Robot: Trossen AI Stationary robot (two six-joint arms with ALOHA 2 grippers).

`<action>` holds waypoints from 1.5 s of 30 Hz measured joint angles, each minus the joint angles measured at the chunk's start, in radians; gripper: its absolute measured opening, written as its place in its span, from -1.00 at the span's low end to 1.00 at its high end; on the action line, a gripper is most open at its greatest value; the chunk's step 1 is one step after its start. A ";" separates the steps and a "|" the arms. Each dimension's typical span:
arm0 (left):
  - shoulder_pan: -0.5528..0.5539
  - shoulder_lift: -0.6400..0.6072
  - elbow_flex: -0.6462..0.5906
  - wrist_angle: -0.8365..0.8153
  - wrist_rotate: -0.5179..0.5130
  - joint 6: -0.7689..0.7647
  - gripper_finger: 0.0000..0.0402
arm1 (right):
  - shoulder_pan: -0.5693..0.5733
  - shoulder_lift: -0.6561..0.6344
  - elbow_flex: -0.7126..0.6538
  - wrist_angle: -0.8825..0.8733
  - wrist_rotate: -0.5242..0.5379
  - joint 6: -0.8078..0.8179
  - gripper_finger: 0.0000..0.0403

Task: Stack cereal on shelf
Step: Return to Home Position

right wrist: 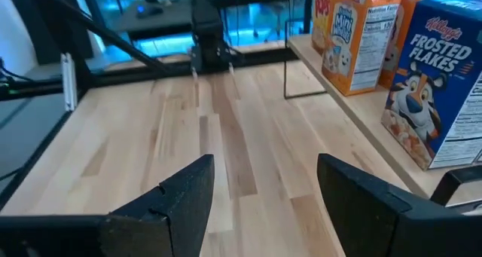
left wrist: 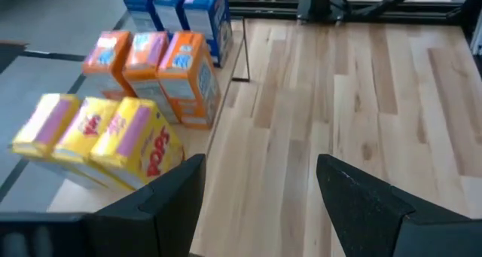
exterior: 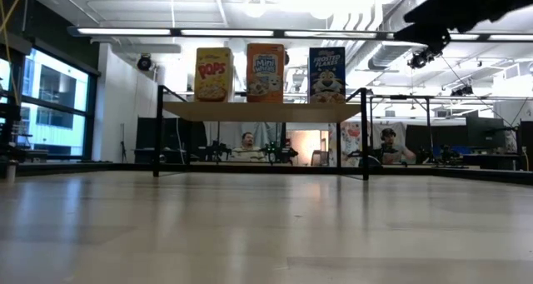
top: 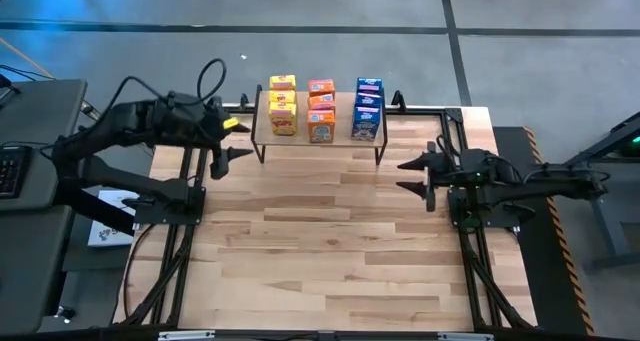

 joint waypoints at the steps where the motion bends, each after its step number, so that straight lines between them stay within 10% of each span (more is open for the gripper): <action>1: -0.009 -0.024 -0.043 0.024 -0.011 -0.008 0.23 | 0.003 -0.029 -0.022 0.010 0.001 -0.004 0.14; 20: -0.196 -0.390 -0.773 0.639 -0.028 -0.091 0.23 | 0.003 -0.227 -0.164 0.055 0.000 -0.003 0.14; 45: -0.331 -0.703 -1.233 0.895 -0.089 -0.114 0.22 | 0.003 -0.224 -0.164 0.051 -0.003 0.008 0.14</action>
